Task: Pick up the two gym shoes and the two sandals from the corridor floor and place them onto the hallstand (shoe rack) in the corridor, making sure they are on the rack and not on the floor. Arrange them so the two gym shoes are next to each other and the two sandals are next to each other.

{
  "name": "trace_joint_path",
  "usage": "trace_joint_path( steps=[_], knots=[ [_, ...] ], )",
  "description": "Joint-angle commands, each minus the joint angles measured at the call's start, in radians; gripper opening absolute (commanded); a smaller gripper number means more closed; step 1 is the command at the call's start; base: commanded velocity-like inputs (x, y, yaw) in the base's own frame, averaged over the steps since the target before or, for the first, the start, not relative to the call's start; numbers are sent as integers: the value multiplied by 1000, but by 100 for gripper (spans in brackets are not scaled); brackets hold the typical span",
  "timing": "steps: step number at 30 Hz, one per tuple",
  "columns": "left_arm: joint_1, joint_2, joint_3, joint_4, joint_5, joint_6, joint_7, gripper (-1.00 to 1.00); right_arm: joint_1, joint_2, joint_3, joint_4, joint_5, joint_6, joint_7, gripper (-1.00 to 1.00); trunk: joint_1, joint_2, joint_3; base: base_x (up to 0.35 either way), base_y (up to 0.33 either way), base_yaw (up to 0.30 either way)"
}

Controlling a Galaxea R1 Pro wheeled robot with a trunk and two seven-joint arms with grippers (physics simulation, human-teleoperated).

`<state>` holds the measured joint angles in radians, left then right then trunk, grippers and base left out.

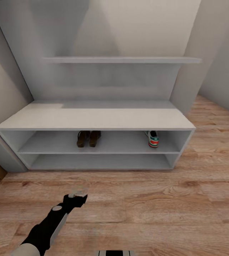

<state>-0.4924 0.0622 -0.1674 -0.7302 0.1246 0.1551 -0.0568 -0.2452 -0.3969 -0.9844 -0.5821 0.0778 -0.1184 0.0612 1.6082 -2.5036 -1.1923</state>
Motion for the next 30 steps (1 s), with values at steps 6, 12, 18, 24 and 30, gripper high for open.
trace_joint_path(
  steps=[6, 12, 18, 24, 30],
  knots=[
    [200, 145, 52, 11, 89, -222, -500, 100, -1, 3, -7, 6, 9, -6, 9, -100, -1, 0, -1, -36, -5, 0],
    [276, 184, 105, 67, 102, -348, -715, 100, -2, 8, -7, 7, 8, -8, 13, -100, -1, 0, -1, -1, 0, 0],
    [302, 185, 198, 234, 104, -467, -760, 100, -1, 35, -7, -2, 7, -11, 12, -100, -1, 0, -1, 0, 0, 0],
    [303, 184, 205, 265, 105, -497, -759, 100, -2, 39, -7, -3, 7, -13, 12, -100, -1, 0, -1, 0, 0, 0],
    [304, 184, 217, 272, 106, -513, -757, 100, -1, 39, -7, 0, 8, -16, 10, -100, -1, 0, -1, 0, -19, 0]
  ],
)
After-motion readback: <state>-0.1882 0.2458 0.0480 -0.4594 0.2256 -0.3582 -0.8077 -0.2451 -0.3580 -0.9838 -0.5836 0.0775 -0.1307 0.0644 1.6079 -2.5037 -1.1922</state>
